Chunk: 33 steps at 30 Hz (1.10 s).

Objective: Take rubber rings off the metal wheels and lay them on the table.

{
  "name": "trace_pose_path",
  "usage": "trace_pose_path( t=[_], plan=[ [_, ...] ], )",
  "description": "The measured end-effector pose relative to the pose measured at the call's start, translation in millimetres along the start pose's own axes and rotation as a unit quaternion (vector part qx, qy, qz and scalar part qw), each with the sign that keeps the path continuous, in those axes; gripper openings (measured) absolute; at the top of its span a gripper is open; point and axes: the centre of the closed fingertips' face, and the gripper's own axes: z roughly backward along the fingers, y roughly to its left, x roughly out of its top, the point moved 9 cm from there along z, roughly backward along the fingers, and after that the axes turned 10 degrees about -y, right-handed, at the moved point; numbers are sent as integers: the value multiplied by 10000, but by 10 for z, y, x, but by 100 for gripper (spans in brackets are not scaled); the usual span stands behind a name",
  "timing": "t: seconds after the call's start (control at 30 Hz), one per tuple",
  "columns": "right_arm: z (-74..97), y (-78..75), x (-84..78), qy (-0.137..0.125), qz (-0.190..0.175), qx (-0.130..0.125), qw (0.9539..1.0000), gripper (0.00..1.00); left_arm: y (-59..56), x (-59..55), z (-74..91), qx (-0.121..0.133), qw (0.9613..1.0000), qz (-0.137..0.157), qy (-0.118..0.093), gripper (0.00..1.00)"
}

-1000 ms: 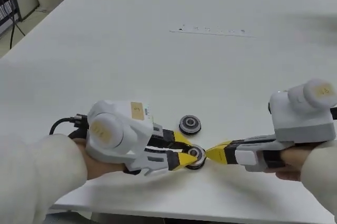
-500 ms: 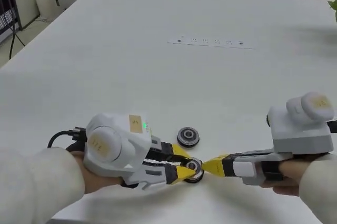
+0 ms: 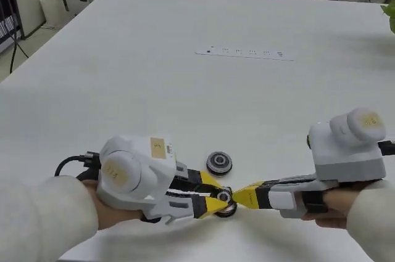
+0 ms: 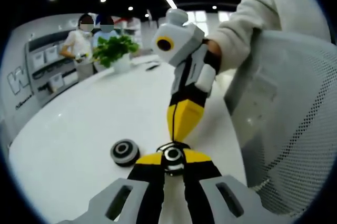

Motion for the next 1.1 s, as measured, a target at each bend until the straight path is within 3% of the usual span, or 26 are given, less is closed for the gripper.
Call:
trace_pose_path(
  t=[0.03,0.1,0.13,0.23,0.63,0.8,0.87,0.93,1.1],
  plan=[
    [-8,40,31,-76,1,139,9999,0,-2,1,-3,-2,10000,-8,2,13],
    [-18,74,68,-62,145,99,9998,0,-2,2,-3,2,10000,-23,7,13],
    [-19,55,69,77,383,-11,9992,0,-2,3,-3,0,10000,-22,11,13],
    [-18,50,50,39,226,16,9997,0,0,7,-4,-4,10000,-38,32,14],
    [25,-9,48,46,184,-162,9997,0,12,17,-6,8,9999,-18,124,14],
    [45,-73,28,81,-47,-209,9997,0,29,79,31,-97,9996,-85,239,15],
    [53,-83,21,83,-86,-214,9997,0,55,132,75,-97,9998,-14,182,19],
    [61,-73,21,77,-134,-212,9997,0,63,183,125,-163,9994,297,68,24],
    [99,-32,37,174,-121,-244,9995,0,72,284,290,-216,9992,322,113,34]
  ],
)
